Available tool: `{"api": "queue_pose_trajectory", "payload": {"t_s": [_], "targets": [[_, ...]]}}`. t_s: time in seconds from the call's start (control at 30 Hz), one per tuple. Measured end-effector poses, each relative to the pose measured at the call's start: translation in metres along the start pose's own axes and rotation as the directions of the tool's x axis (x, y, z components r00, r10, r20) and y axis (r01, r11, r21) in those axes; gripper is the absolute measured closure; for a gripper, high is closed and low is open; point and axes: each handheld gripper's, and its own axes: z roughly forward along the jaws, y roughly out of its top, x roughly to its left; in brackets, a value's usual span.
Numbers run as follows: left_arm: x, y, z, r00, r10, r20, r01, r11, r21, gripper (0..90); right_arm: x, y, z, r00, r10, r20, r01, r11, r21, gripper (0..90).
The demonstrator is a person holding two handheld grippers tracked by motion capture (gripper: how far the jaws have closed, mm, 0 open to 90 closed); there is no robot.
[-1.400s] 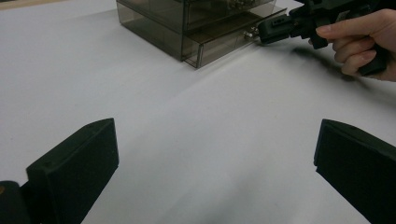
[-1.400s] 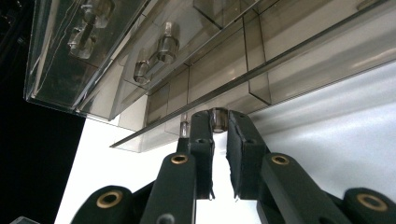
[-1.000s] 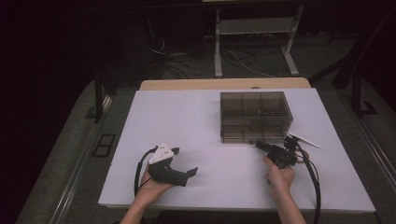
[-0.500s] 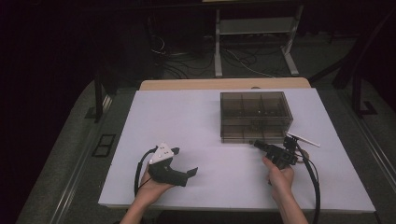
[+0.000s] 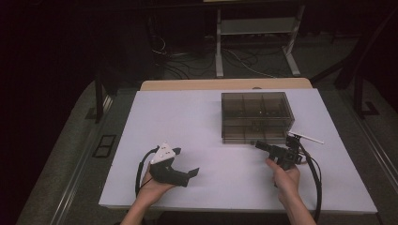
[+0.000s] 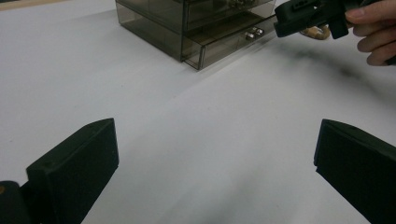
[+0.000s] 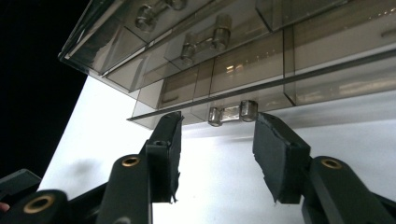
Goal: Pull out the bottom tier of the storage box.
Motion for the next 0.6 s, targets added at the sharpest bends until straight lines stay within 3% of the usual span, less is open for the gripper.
{"api": "queue_pose_trajectory", "payload": {"t_s": [0.37,0.6], "targets": [[0.000,0.000,0.000,1.0000,0.007,0.001,-0.007,1.0000,0.005,0.0,0.007,0.012,-0.007,0.9979,-0.056,0.033,0.054,0.997,0.060,48.2],[0.002,0.000,-0.001,1.0000,0.006,-0.007,-0.006,1.0000,0.006,0.0,0.016,0.023,-0.009,0.9884,-0.144,0.049,0.138,0.985,0.108,42.7]]}}
